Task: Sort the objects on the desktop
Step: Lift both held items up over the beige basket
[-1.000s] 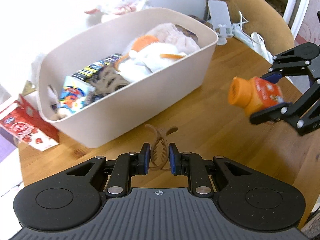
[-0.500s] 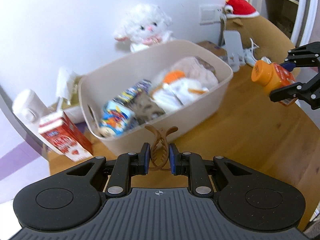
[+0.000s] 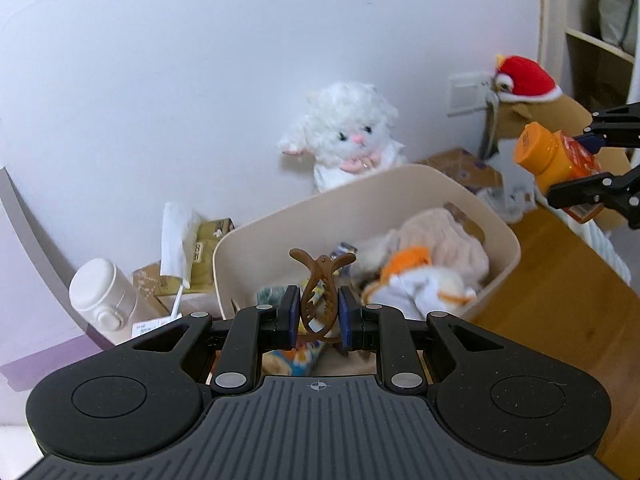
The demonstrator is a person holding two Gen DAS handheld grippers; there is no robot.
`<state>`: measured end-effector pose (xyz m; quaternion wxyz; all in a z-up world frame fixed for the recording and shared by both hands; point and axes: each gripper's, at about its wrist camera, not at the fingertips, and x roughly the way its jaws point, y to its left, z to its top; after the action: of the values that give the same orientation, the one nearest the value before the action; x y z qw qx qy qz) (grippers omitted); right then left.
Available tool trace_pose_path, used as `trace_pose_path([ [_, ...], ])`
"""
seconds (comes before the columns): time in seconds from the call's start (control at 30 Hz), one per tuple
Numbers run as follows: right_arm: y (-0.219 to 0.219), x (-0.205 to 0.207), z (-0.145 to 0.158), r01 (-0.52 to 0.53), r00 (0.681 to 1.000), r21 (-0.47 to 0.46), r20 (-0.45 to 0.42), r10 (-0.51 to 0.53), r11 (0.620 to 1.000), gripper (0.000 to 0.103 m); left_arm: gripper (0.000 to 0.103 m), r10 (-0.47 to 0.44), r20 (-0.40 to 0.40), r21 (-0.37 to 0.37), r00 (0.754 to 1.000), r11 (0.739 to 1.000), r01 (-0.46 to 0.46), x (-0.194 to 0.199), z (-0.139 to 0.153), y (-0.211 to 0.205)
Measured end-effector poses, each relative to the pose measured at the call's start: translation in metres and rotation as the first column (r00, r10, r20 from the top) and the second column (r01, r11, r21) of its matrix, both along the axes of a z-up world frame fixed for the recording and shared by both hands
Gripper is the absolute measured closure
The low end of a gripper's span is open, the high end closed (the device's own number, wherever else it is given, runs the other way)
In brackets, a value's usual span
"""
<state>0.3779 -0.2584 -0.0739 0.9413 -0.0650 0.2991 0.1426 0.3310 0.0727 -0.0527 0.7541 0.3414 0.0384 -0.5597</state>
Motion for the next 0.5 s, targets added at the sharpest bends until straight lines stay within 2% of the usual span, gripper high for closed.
trace_pose_path([
  [0.13, 0.002, 0.024, 0.004, -0.01, 1.0, -0.019, 0.019, 0.011, 1.0, 0.051, 0.083, 0.015, -0.019, -0.017, 1.0, 1.0, -0.015, 0.001, 0.001, -0.018],
  [0.27, 0.006, 0.046, 0.002, -0.014, 1.0, -0.025, 0.027, 0.015, 1.0, 0.051, 0.083, 0.031, -0.036, 0.01, 0.999, 0.999, -0.031, 0.004, -0.006, -0.039],
  [0.5, 0.009, 0.081, -0.022, 0.01, 0.999, 0.02, -0.035, -0.01, 1.0, 0.051, 0.083, 0.102, -0.068, 0.048, 0.993, 0.994, -0.098, 0.017, -0.021, -0.07],
])
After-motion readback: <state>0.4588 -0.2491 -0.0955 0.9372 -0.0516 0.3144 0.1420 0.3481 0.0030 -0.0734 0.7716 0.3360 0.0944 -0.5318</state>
